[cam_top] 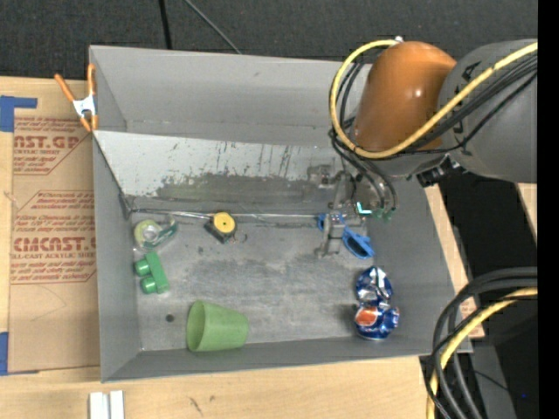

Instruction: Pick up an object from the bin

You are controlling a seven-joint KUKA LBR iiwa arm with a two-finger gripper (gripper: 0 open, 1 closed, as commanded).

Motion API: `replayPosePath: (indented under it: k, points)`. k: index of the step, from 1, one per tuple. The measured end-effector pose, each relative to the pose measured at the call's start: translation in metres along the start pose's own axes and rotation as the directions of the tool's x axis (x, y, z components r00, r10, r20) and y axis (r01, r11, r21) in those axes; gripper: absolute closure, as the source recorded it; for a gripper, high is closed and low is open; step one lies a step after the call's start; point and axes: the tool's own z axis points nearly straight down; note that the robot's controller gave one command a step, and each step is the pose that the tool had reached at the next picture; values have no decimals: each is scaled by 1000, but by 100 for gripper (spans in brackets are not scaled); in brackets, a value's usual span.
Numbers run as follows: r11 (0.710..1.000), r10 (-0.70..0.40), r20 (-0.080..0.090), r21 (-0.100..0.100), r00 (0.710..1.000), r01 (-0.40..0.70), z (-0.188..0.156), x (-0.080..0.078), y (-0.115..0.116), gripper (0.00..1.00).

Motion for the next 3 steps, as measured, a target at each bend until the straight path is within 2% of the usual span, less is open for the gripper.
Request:
replayPosePath:
  k: [1,2,3]
  points:
    - [999,-46,2,0,999,46,17,47,-65,0]
    - [953,-304,2,2,953,304,59,73,-115,0]
    - [846,-533,3,-2,846,533,104,93,-148,0]
